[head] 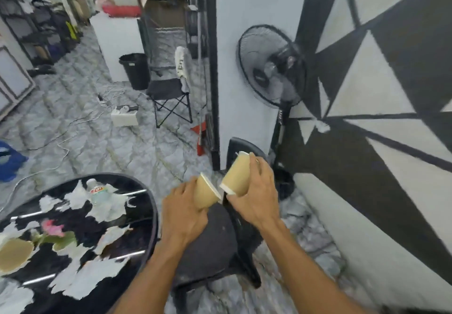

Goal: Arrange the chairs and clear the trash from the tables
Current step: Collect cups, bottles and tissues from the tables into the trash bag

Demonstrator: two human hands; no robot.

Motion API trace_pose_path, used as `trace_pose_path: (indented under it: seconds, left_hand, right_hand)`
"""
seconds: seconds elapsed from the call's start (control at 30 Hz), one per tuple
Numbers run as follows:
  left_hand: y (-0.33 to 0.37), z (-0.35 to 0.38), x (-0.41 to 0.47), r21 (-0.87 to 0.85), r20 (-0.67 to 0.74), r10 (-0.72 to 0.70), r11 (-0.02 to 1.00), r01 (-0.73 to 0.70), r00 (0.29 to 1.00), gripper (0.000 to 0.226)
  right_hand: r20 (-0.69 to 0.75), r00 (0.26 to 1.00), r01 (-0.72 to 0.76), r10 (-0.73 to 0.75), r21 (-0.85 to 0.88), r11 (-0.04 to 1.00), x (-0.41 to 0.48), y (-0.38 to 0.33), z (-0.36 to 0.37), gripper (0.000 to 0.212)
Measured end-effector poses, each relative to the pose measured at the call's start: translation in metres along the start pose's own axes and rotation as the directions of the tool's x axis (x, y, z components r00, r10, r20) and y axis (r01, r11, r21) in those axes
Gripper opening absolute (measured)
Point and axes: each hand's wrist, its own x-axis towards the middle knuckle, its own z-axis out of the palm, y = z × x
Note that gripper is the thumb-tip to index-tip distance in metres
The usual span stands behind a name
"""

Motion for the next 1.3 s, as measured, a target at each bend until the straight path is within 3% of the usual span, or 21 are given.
trace_pose_path:
  seconds: [0.13, 0.33, 0.5, 0.6, 0.77, 0.87, 1.0, 1.17, 1.3]
  left_hand:
    - [0.115, 0.02, 0.029, -0.084, 0.007, 0.253, 0.964, -0.251, 0.967, 0.082]
    - [0.267, 0.093, 0.027, -0.18, 0.141, 0.595, 0.801, -0.571, 0.791, 0.084]
    - [0.373, 0.166, -0.015, -0.303, 0.289, 0.815, 0.576, -0.759, 0.503, 0.086]
    - [0.423, 0.202, -0.059, -0.39, 0.355, 0.884, 0.436, -0.811, 0.304, 0.086]
    - [0.482, 0.245, -0.144, -0.482, 0.452, 0.891, 0.282, -0.829, 0.04, 0.079]
    - [0.509, 0.272, -0.182, -0.492, 0.496, 0.867, 0.229, -0.84, -0.054, 0.073]
    - [0.554, 0.308, -0.223, -0.512, 0.532, 0.837, 0.2, -0.836, -0.126, 0.078]
    - [0.616, 0.349, -0.264, -0.526, 0.57, 0.807, 0.214, -0.823, -0.154, 0.086]
    - [0.651, 0.394, -0.291, -0.495, 0.62, 0.765, 0.209, -0.844, -0.174, 0.102]
  right_hand:
    - [-0.26, 0.956, -0.138, 0.135, 0.004, 0.99, -0.009, 0.071, -0.092, 0.109]
    - [-0.467, 0.796, -0.43, 0.385, 0.012, 0.903, -0.062, 0.173, -0.189, 0.114]
    - [-0.586, 0.536, -0.71, 0.608, 0.077, 0.7, -0.146, 0.246, -0.249, 0.117]
    - [-0.645, 0.34, -0.822, 0.685, 0.149, 0.549, -0.206, 0.272, -0.268, 0.118]
    - [-0.662, 0.044, -0.886, 0.748, 0.32, 0.335, -0.302, 0.311, -0.281, 0.109]
    - [-0.633, -0.085, -0.893, 0.77, 0.391, 0.222, -0.343, 0.338, -0.29, 0.108]
    - [-0.601, -0.16, -0.888, 0.783, 0.433, 0.152, -0.38, 0.384, -0.307, 0.106]
    - [-0.536, -0.195, -0.88, 0.821, 0.465, 0.094, -0.406, 0.451, -0.337, 0.116]
    - [-0.403, -0.196, -0.842, 0.894, 0.536, 0.057, -0.427, 0.5, -0.349, 0.129]
